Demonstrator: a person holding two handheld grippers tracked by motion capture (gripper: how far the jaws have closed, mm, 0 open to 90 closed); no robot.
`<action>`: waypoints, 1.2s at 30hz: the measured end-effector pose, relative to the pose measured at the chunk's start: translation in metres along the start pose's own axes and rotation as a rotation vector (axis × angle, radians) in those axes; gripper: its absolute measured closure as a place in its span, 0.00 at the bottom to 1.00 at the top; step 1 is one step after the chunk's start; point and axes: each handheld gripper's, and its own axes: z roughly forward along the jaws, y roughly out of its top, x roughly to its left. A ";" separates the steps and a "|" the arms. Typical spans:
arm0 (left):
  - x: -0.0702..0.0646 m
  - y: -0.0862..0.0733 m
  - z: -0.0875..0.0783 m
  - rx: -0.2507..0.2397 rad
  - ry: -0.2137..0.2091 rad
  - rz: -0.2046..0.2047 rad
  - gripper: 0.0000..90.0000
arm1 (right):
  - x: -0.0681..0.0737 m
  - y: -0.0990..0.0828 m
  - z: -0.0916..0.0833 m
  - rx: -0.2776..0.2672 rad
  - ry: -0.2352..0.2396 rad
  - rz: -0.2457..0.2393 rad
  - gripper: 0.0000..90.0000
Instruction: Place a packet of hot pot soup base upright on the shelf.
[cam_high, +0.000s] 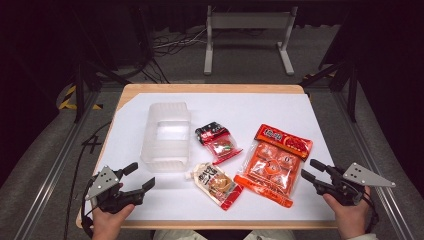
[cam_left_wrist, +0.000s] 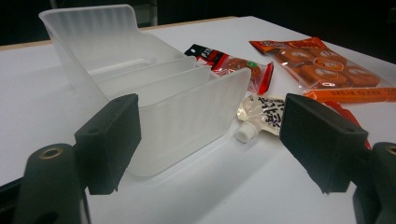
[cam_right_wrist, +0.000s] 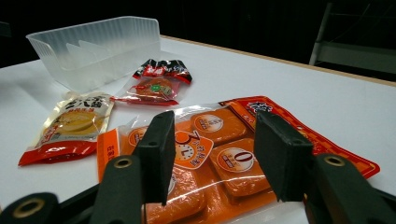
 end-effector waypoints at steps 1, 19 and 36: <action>0.000 0.000 0.000 0.000 0.001 0.001 0.24 | 0.000 0.000 0.000 0.000 0.001 0.001 0.54; 0.000 -0.001 0.003 0.020 0.021 -0.002 0.22 | -0.017 0.024 0.021 0.027 -0.039 -0.006 0.43; -0.001 -0.002 0.007 0.044 0.019 0.000 0.22 | -0.052 0.040 0.057 0.067 -0.040 0.031 0.43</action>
